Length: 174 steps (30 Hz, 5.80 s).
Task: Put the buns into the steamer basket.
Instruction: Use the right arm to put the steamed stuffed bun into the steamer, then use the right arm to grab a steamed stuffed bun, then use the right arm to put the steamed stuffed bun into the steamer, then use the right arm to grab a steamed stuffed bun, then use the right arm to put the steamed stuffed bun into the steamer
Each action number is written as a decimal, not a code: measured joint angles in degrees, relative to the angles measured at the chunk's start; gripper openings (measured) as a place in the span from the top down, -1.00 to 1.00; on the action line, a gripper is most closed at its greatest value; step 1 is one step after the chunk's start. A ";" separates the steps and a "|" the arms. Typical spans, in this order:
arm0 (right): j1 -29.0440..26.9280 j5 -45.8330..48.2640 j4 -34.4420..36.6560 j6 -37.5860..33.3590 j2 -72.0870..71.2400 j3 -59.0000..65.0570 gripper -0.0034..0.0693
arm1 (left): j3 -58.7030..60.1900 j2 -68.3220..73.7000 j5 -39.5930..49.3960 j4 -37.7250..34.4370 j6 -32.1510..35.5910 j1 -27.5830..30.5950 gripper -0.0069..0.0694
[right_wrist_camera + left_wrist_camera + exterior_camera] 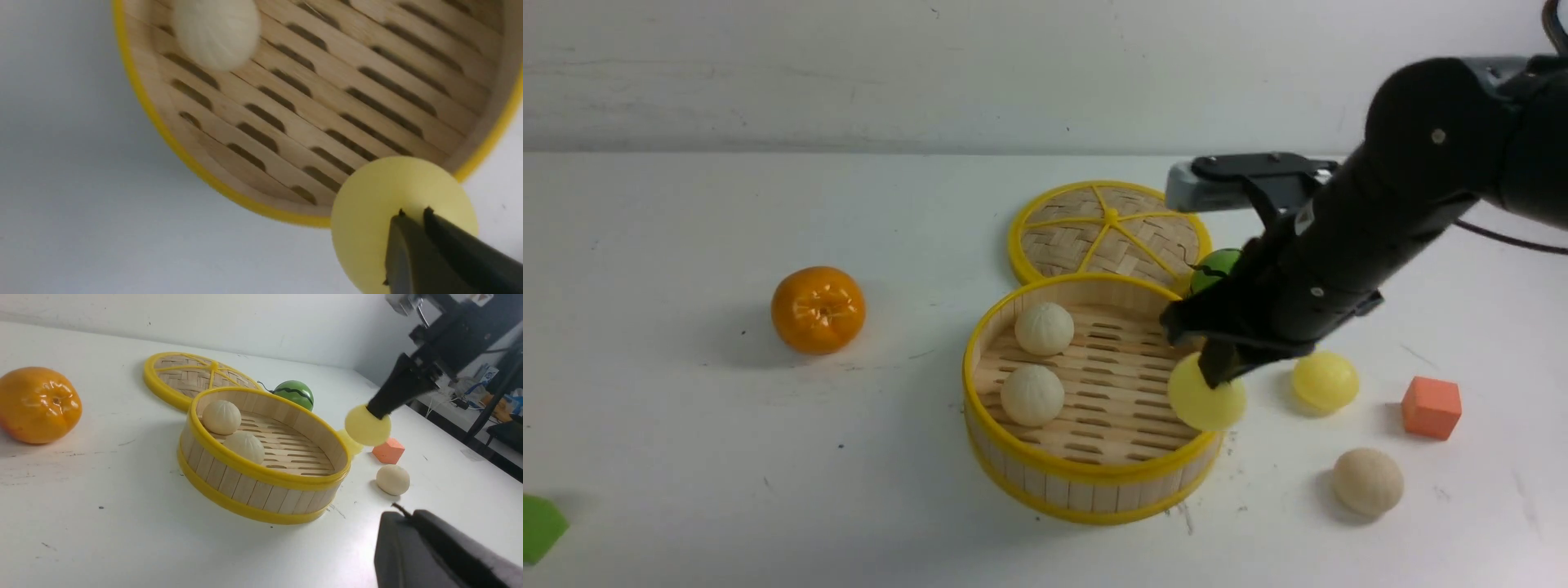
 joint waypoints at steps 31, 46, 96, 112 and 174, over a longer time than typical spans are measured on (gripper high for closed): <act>1.32 9.40 -16.14 7.93 2.14 -6.71 -0.37 | 0.00 0.00 0.00 0.00 0.00 0.00 0.72; -16.05 -3.05 -9.74 9.86 -1.51 16.00 0.21 | 0.00 0.00 0.00 0.00 0.00 0.00 0.72; -7.37 -3.09 8.13 -3.50 14.92 -8.68 0.81 | 0.05 0.00 0.00 0.00 0.00 0.00 0.62; -9.45 0.46 4.70 -2.45 10.36 -10.19 -0.55 | 0.05 0.00 0.00 0.00 0.00 0.00 0.60; -14.12 -1.00 -1.48 -1.42 8.28 -8.25 0.91 | 0.05 0.00 0.00 -0.05 0.00 0.00 0.54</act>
